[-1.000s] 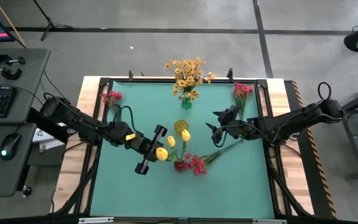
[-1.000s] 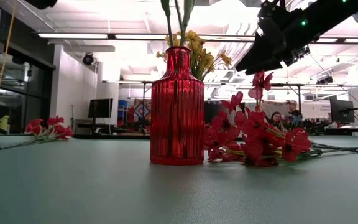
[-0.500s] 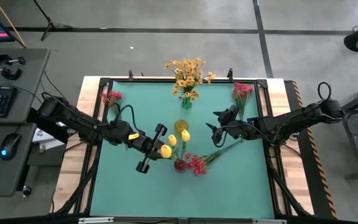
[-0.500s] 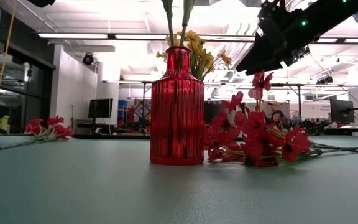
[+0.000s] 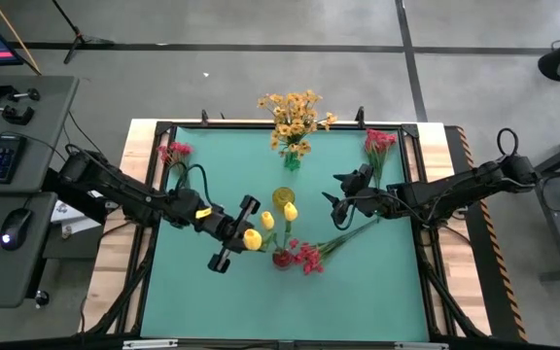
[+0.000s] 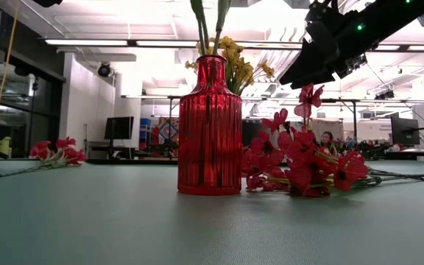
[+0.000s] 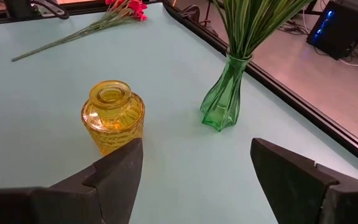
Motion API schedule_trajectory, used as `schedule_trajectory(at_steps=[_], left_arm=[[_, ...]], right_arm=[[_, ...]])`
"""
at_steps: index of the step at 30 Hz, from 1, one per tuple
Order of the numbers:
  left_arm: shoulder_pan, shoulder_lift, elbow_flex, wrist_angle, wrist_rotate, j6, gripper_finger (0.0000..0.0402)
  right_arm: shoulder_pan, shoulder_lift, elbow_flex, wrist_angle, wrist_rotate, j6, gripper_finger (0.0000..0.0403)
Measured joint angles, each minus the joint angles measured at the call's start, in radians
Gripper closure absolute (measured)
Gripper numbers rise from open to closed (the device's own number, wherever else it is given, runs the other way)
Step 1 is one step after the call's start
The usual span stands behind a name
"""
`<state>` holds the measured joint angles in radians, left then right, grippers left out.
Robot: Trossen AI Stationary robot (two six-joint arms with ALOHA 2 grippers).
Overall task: Sort flowers into vase by color
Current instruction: Put the yellow flower into the red vase
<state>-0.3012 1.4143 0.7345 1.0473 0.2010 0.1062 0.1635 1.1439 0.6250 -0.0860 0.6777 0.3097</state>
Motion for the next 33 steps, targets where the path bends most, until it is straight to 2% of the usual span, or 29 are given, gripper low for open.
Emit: schedule_trajectory(at_steps=[9, 25, 33], left_arm=[[0.008, 0.028, 0.001, 0.007, 0.05, 0.021, 0.0401], [0.042, 0.032, 0.003, -0.001, 0.042, -0.018, 0.0401], [0.074, 0.032, 0.003, -0.081, 0.042, -0.118, 0.0401]], right_arm=[[0.0, 0.0, 0.0, 0.001, 0.0, 0.004, 0.0116], [0.0, 0.0, 0.0, 0.0, 0.0, 0.004, 0.0116], [0.0, 0.0, 0.0, 0.0, 0.0, 0.004, 0.0116]])
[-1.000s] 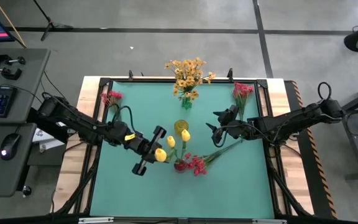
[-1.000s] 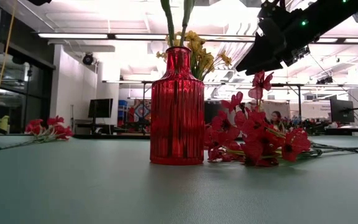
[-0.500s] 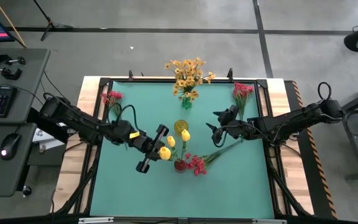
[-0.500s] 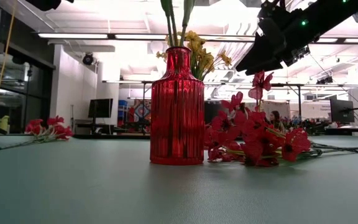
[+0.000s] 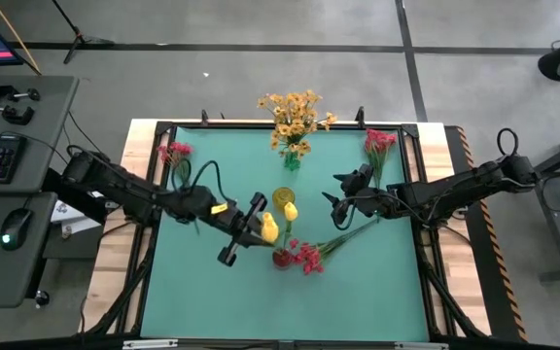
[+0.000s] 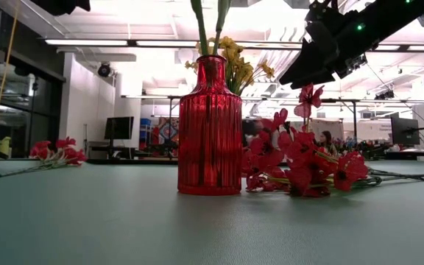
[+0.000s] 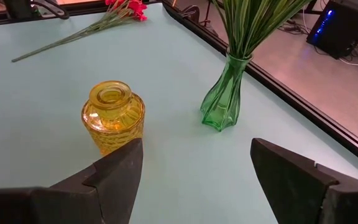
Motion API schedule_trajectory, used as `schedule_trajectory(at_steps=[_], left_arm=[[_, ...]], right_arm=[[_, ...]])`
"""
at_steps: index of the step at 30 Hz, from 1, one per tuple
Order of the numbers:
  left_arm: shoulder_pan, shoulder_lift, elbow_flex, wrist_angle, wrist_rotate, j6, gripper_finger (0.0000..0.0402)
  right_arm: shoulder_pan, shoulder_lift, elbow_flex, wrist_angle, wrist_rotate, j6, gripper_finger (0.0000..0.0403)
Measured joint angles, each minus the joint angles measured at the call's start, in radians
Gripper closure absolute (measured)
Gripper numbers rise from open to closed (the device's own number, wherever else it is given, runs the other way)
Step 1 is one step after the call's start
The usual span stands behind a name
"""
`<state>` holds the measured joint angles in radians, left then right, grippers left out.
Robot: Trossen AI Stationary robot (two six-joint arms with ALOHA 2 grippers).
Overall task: Sort flowers into vase by color
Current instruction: Put the yellow flower into the red vase, then put the right red flowers into the yellow vase
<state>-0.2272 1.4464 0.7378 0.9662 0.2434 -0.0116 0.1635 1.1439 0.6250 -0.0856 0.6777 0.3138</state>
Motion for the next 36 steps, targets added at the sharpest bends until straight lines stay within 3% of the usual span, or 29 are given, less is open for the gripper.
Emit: schedule_trajectory(at_steps=[10, 27, 36], left_arm=[[0.032, 0.0, 0.0, 0.002, -0.001, -0.152, 0.0387], [0.03, 0.0, 0.0, -0.031, 0.039, -0.173, 0.0215], [0.031, -0.024, 0.001, -0.067, 0.073, -0.18, 0.0179]], right_arm=[[0.0, 0.0, 0.0, 0.0, 0.0, 0.0, 0.0116], [0.0, 0.0, 0.0, 0.0, 0.0, 0.0, 0.0116], [0.0, 0.0, 0.0, 0.0, 0.0, 0.0, 0.0116]])
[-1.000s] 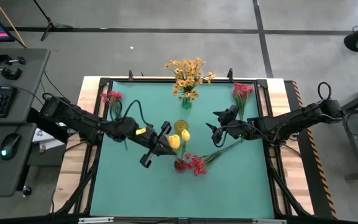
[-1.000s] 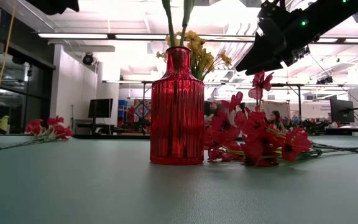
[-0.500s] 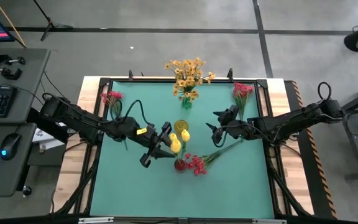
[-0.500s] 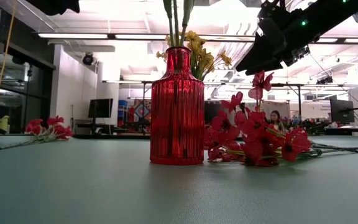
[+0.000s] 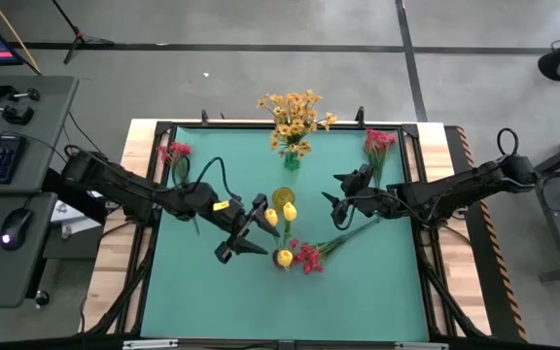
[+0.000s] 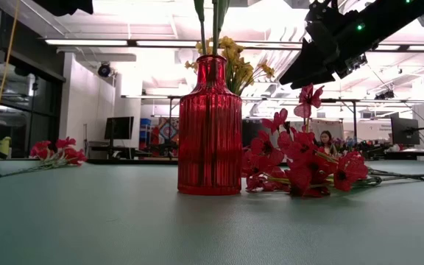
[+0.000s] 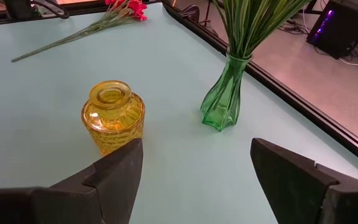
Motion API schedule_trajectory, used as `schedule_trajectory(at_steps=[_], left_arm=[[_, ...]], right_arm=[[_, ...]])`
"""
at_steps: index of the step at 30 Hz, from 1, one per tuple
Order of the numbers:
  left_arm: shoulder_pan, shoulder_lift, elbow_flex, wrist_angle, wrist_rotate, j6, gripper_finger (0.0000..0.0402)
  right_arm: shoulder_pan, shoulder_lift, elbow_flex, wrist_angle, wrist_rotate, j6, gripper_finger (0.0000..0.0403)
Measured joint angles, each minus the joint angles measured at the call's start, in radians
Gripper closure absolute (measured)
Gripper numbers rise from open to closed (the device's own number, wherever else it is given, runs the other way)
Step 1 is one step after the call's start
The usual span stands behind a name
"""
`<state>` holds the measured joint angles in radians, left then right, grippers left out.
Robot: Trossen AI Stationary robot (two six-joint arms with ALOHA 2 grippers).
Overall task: Sort flowers into vase by color
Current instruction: Put the right red flowers into the yellow vase
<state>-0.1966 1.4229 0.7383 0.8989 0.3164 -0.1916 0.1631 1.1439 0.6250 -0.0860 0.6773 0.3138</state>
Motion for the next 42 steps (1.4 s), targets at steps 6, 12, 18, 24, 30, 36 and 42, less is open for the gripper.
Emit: schedule_trajectory(at_steps=[6, 12, 18, 24, 30, 36, 42], left_arm=[[0.002, -0.096, 0.001, -0.134, -0.007, 0.01, 0.0178], [0.0, -0.217, 0.001, -0.369, -0.046, 0.036, 0.0178], [-0.01, -0.287, 0.001, -0.542, -0.166, 0.072, 0.0178], [-0.005, -0.318, 0.001, -0.69, -0.425, 0.073, 0.0178], [0.028, -0.315, 0.001, -0.838, -0.878, 0.042, 0.0178], [0.124, -0.305, 0.001, -0.975, -0.966, -0.083, 0.0178], [0.232, -0.233, 0.0, -0.978, -0.844, -0.119, 0.0178]], right_arm=[[0.0, 0.0, 0.0, -0.001, 0.0, 0.0, 0.0116], [0.0, 0.0, 0.0, -0.003, 0.0, 0.0, 0.0116], [0.0, 0.0, 0.0, -0.003, 0.0, 0.0, 0.0116], [0.0, 0.0, 0.0, -0.003, 0.0, 0.023, 0.0116], [0.0, 0.0, 0.0, -0.034, 0.0, 0.064, 0.0116], [-0.027, 0.002, 0.0, -0.178, 0.098, 0.29, 0.0116], [-0.238, 0.026, -0.001, -0.54, 0.109, 0.586, 0.0116]])
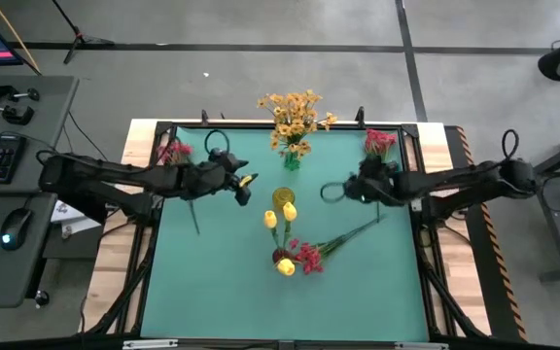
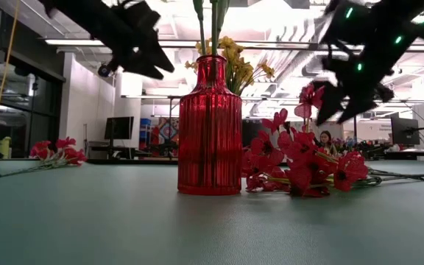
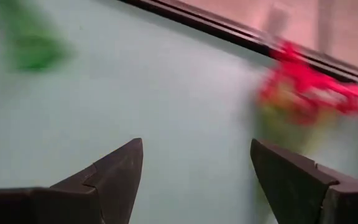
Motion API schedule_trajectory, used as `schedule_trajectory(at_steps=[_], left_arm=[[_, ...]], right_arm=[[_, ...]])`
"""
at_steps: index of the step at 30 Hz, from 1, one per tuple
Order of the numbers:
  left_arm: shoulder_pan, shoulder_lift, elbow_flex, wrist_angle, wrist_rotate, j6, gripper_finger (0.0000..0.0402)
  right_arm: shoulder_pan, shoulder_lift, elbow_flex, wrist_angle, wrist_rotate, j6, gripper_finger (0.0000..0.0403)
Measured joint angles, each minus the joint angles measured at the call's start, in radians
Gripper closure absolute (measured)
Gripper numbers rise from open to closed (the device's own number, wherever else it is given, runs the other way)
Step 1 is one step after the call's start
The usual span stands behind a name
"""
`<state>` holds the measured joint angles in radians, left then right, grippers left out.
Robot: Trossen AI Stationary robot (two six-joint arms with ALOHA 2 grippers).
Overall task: Sort flowers into vase by color
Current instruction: Put the right red flowers into the yellow vase
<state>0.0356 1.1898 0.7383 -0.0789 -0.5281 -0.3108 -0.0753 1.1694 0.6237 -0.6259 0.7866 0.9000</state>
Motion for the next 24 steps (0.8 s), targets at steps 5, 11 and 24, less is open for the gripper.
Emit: schedule_trajectory(at_steps=[5, 11, 24], left_arm=[[0.068, 0.042, -0.001, 0.034, 0.098, 0.014, 0.0178], [0.11, 0.037, -0.001, 0.021, 0.157, 0.017, 0.0178], [0.108, 0.033, -0.001, -0.006, 0.18, 0.052, 0.0178]], right_arm=[[-0.249, 0.02, 0.0, -0.001, -0.096, -0.094, 0.0116], [-0.502, 0.08, 0.0, 0.024, -0.231, -0.225, 0.0116], [-0.675, 0.335, 0.008, 0.109, -0.386, -0.323, 0.0116]])
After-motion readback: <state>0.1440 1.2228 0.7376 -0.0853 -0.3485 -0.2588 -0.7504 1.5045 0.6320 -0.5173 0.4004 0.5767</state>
